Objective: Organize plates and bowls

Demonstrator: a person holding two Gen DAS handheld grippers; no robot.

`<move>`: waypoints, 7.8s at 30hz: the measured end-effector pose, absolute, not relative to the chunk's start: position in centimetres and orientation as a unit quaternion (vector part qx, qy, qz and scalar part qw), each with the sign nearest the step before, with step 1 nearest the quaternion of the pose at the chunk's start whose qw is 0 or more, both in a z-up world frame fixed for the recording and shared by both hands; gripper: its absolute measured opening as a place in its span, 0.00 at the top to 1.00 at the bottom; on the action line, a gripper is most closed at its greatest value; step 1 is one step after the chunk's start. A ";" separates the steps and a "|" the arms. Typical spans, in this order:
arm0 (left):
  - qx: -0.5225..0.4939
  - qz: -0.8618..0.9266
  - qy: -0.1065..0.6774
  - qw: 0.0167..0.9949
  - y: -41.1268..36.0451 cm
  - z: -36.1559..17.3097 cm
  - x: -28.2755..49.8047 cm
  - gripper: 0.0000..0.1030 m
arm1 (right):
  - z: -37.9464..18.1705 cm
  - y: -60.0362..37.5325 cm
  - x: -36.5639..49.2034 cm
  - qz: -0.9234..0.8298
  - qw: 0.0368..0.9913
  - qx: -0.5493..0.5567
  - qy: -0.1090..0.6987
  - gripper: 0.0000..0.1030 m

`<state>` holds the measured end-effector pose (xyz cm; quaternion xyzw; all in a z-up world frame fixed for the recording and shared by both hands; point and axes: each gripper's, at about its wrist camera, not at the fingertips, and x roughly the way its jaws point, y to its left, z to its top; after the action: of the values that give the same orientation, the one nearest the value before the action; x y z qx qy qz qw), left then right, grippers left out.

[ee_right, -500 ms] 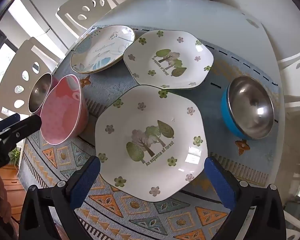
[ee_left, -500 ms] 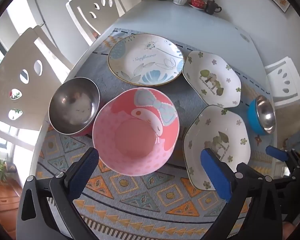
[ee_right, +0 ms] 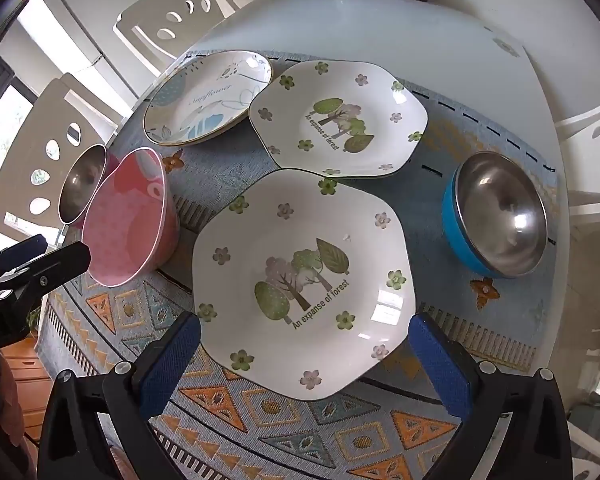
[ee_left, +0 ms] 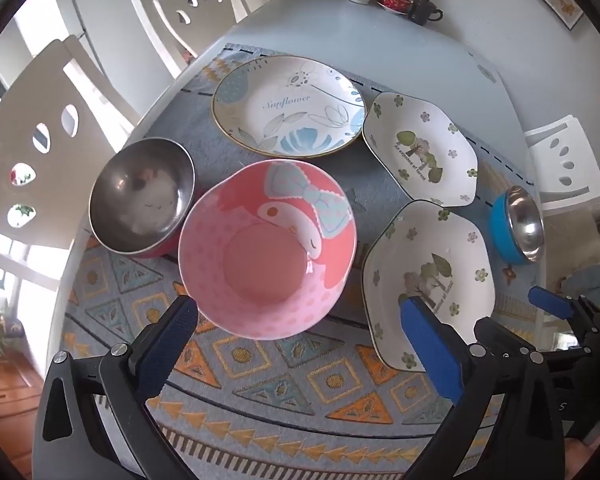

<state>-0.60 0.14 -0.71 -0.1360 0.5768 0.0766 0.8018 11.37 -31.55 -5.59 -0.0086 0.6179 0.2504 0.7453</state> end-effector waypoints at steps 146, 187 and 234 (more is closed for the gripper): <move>-0.064 -0.053 0.675 0.733 14.3 -13.3 21.8 0.01 | -15.3 -13.7 26.7 0.106 0.636 0.168 0.746 0.00; -0.069 -0.034 0.623 0.778 15.1 -12.4 24.0 0.48 | -14.3 -14.2 29.6 0.089 0.679 0.157 0.712 0.63; -0.037 -0.065 0.491 0.868 9.7 4.4 8.9 0.71 | -1.6 -24.0 17.8 0.263 0.770 0.155 0.560 0.73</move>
<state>8.91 9.68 4.44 -0.0372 0.4911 -0.0650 0.8679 17.81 -24.03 -1.57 0.1545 0.5599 0.2635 0.7702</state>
